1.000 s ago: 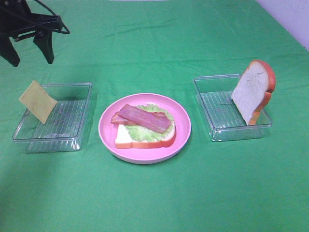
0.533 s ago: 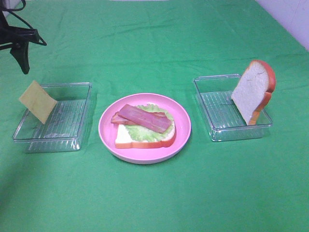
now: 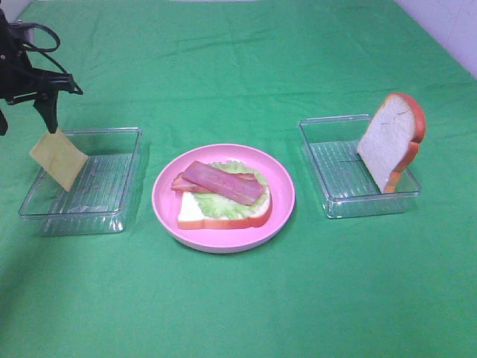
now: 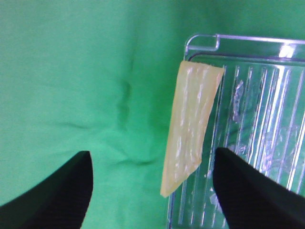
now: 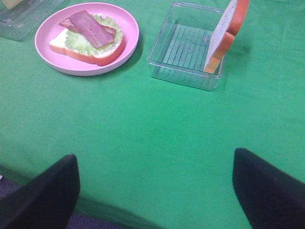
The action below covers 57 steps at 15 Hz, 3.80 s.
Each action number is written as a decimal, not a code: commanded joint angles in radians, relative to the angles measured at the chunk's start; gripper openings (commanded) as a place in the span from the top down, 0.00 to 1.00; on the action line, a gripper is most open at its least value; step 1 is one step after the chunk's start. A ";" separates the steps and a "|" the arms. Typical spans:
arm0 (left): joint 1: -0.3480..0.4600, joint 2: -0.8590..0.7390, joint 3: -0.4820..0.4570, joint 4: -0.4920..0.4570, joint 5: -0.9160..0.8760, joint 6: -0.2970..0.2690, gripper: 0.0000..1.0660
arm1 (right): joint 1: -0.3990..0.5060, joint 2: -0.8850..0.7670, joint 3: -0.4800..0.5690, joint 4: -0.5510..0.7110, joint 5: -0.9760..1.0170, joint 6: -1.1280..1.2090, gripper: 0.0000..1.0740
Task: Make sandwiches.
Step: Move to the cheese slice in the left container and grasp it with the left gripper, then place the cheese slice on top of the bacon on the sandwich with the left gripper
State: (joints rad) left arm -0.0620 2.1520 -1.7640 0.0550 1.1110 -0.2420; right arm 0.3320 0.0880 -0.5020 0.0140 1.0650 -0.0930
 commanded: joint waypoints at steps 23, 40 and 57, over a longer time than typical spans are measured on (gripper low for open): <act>0.001 0.060 0.001 -0.055 -0.036 -0.013 0.80 | 0.000 -0.012 0.000 -0.002 -0.009 0.002 0.26; 0.000 0.047 0.001 -0.055 -0.035 -0.029 1.00 | 0.000 -0.012 0.000 -0.002 -0.009 0.002 0.26; -0.008 -0.030 -0.001 -0.143 -0.033 0.026 1.00 | 0.000 -0.012 0.000 -0.002 -0.009 0.002 0.26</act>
State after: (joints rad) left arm -0.0620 2.1260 -1.7640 -0.0950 1.0730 -0.2130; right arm 0.3320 0.0880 -0.5020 0.0140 1.0650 -0.0930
